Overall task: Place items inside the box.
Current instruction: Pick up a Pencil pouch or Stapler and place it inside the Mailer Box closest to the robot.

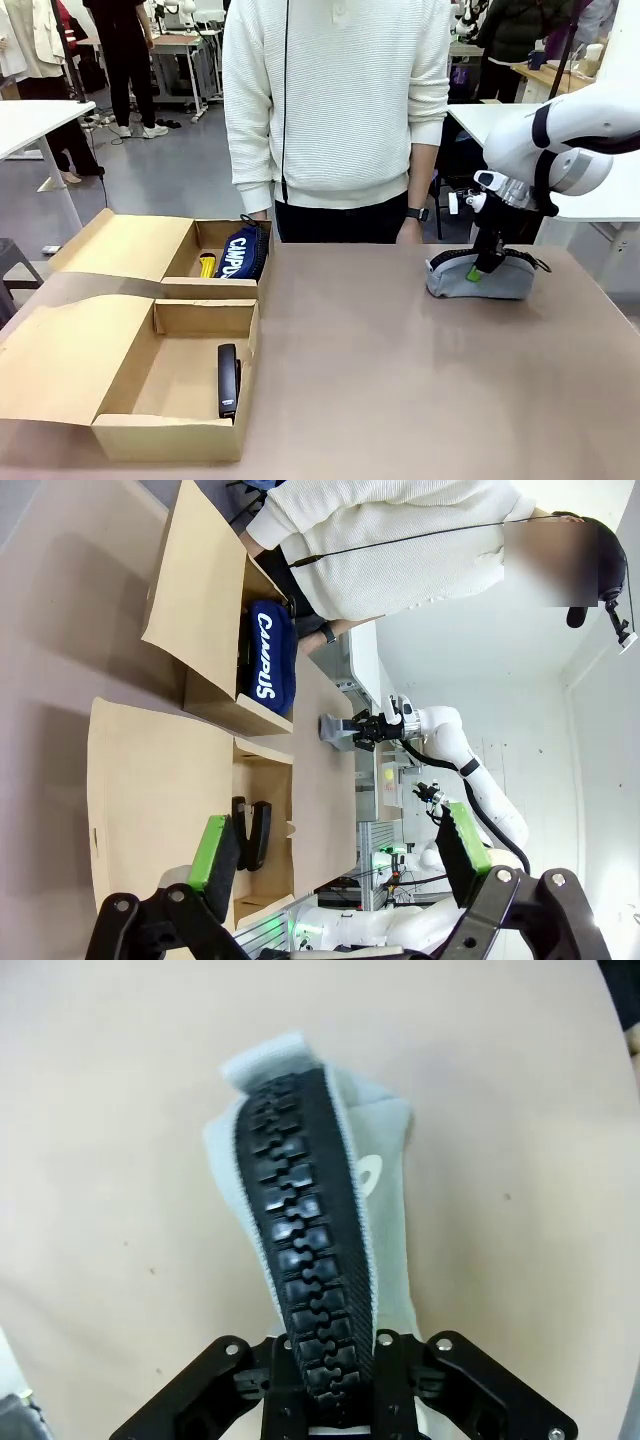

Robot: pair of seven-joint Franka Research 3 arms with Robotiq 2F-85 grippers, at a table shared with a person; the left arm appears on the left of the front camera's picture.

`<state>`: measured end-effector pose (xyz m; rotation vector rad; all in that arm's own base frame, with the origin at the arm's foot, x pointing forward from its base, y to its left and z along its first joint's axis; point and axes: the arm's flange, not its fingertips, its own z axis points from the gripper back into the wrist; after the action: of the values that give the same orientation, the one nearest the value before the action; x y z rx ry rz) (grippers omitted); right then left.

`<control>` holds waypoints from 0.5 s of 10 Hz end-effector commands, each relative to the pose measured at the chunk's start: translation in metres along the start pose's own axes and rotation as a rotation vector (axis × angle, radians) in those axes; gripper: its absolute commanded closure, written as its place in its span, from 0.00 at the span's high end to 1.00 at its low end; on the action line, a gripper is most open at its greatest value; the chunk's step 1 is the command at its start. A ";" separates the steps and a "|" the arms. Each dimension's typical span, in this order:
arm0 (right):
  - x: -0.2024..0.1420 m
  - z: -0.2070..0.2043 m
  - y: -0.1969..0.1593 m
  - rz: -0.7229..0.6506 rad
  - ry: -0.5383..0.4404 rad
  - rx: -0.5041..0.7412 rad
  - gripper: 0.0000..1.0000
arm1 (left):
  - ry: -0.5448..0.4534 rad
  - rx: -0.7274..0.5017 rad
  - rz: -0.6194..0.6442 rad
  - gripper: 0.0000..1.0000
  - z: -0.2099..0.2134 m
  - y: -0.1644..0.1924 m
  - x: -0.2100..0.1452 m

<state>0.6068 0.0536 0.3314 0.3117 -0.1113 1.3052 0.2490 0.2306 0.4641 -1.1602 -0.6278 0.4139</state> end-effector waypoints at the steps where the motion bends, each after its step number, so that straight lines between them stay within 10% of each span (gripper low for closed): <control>1: 0.003 0.011 0.018 -0.117 0.006 0.001 0.00 | -0.007 -0.021 -0.014 1.00 -0.001 0.000 -0.002; 5: -0.003 0.057 0.112 -0.629 -0.098 0.063 0.00 | -0.007 -0.021 -0.014 1.00 -0.001 0.000 -0.002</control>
<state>0.5493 0.0557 0.3768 0.3606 -0.0193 0.9008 0.2490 0.2305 0.4641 -1.1600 -0.6280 0.4138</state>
